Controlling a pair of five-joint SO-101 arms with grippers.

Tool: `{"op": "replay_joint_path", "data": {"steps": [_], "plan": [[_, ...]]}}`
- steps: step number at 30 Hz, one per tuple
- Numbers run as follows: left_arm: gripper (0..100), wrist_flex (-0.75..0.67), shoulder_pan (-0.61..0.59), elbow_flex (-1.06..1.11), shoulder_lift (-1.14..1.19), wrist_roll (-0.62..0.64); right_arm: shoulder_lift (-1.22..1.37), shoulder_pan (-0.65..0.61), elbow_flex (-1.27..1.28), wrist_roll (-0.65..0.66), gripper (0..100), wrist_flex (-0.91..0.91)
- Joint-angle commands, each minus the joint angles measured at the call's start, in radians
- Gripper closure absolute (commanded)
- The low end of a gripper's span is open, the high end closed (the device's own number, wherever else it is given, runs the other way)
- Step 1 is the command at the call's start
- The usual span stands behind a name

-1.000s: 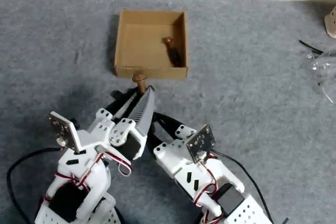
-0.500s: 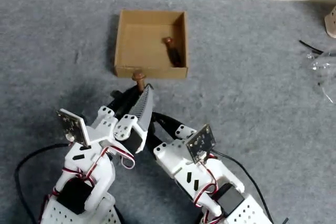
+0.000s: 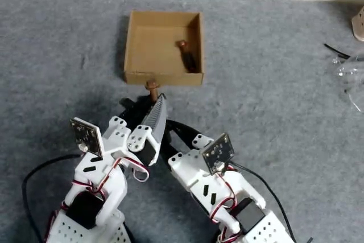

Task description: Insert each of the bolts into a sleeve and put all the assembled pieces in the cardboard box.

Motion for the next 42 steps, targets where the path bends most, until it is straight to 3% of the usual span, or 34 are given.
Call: {"op": "replay_joint_path", "data": {"steps": [1,10,20,24,37,42], "plan": [[99,-0.014,-0.001,-0.005,-0.008,-0.002,-0.028,0.022,0.077,0.005,99.4,-0.041],[99,-0.02,-0.001,-0.005,-0.008,0.002,-0.028,0.019,0.081,0.005,99.4,-0.038],[99,-0.017,0.031,0.005,-0.008,0.112,-0.028,0.024,0.077,0.005,99.4,-0.039],[99,-0.02,-0.007,0.015,-0.008,0.172,-0.028,0.018,0.081,0.005,99.4,-0.039],[99,-0.009,-0.008,0.019,-0.008,0.167,-0.028,0.01,0.076,0.005,99.4,-0.041],[99,0.064,-0.013,0.005,-0.008,0.166,-0.028,0.012,0.076,0.005,99.4,-0.041]]}}
